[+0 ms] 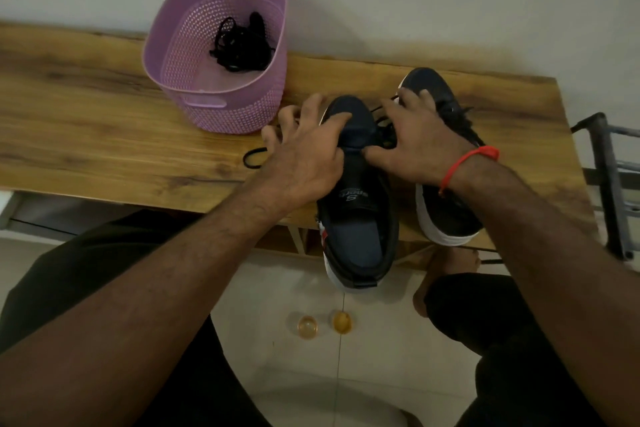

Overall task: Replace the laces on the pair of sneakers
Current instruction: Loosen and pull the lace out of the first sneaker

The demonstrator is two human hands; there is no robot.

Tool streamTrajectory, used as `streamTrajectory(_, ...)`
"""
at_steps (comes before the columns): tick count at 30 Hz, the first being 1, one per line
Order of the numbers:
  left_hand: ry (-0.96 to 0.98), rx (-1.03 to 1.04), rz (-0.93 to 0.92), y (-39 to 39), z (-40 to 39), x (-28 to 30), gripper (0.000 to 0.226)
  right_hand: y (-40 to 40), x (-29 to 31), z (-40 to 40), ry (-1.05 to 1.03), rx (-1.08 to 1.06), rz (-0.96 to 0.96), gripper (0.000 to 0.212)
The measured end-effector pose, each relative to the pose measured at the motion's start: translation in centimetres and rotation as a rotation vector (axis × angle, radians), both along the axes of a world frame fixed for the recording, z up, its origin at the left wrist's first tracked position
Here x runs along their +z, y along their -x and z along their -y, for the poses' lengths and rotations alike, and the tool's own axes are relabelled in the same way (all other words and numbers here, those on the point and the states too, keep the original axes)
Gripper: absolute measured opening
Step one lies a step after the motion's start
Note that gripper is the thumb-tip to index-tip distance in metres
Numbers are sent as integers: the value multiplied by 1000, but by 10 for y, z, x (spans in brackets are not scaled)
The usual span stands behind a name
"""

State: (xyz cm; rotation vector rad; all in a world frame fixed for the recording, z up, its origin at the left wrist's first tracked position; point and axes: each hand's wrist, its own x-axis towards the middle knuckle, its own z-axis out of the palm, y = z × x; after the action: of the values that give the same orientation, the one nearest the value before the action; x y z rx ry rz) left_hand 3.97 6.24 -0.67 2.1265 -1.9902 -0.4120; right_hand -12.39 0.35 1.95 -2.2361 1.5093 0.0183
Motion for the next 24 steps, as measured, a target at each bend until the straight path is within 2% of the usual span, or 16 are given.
streamTrajectory(7,15,-22,84,18,9,-7,43,12,3,-1,27,-32,52,68)
streamTrajectory(12,-1,2,133,31,15,-2,33,18,-3,-12,89,-27,126,51)
streamTrajectory(16,-8,18,83,41,21,2,32,17,-7,-12,168,27,98,41)
streamTrajectory(21,63,55,-16,33,26,6,18,19,-10,-13,182,-39,163,21)
streamTrajectory(24,168,190,-139,18,32,13,16,21,-9,-14,159,-88,190,15)
